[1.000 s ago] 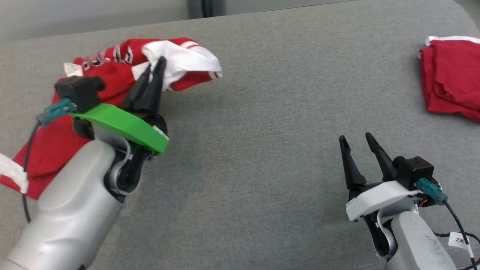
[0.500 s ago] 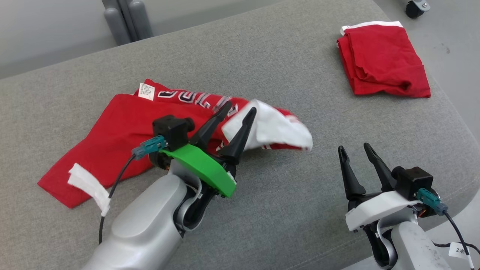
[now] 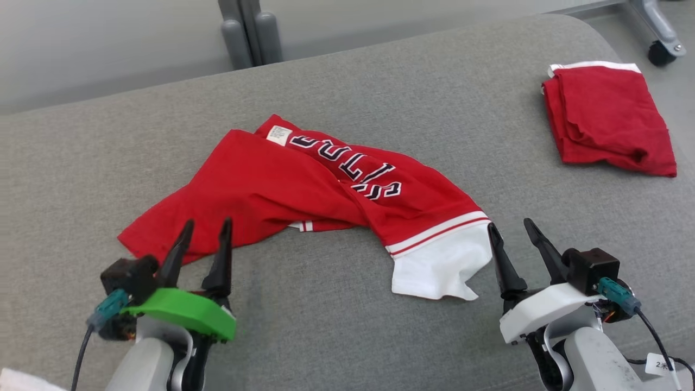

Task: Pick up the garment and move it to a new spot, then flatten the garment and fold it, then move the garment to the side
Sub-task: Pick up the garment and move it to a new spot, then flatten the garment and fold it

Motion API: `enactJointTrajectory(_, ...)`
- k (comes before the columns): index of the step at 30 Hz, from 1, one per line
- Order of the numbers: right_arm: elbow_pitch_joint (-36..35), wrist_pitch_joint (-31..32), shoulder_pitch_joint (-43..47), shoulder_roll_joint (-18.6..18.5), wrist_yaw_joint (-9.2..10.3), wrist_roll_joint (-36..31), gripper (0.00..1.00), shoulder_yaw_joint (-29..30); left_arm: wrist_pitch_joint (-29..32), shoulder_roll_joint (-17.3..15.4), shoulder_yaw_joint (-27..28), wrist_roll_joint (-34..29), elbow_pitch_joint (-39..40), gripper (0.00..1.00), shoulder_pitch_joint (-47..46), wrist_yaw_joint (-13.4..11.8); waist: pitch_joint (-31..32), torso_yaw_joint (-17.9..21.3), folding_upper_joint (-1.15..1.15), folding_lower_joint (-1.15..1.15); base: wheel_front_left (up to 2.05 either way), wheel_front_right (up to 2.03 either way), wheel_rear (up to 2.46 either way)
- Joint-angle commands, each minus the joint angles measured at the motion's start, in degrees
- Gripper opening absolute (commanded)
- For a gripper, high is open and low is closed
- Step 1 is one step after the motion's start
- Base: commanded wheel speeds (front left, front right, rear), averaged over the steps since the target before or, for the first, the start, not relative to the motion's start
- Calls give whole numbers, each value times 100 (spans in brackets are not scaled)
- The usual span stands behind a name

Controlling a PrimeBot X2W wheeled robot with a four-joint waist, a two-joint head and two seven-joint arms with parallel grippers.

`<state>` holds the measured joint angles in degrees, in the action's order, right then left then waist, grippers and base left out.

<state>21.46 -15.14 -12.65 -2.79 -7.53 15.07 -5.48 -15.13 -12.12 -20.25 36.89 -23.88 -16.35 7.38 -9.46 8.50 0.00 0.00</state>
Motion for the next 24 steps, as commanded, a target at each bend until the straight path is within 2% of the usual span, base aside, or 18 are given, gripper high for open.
enactJointTrajectory(1, 52, 1, 103, -26, 9, -19, 100, 35, 0, 32, 199, -177, 33, 100, 259, 18, 329, -350, 0, 0, 0, 0, 0)
enactJointTrajectory(4, 130, 1, 188, -25, 9, -17, 100, 59, 1, 226, 880, -482, 172, 100, 726, 18, 492, -500, 0, 0, 0, 0, 0)
enactJointTrajectory(10, 283, 1, 416, -25, 9, -53, 100, 154, 0, 510, 1574, -1134, 435, 100, 1495, 18, 789, -713, 0, 0, 0, 0, 0)
enactJointTrajectory(15, 391, 1, 596, -24, 9, -85, 100, 216, 0, 700, 1767, -1458, 494, 100, 1895, 18, 900, -820, 0, 0, 0, 0, 0)
enactJointTrajectory(24, 432, 1, 682, -25, 9, -96, 100, 189, 1, 854, 1706, -1529, 539, 100, 2041, 18, 919, -870, 0, 0, 0, 0, 0)
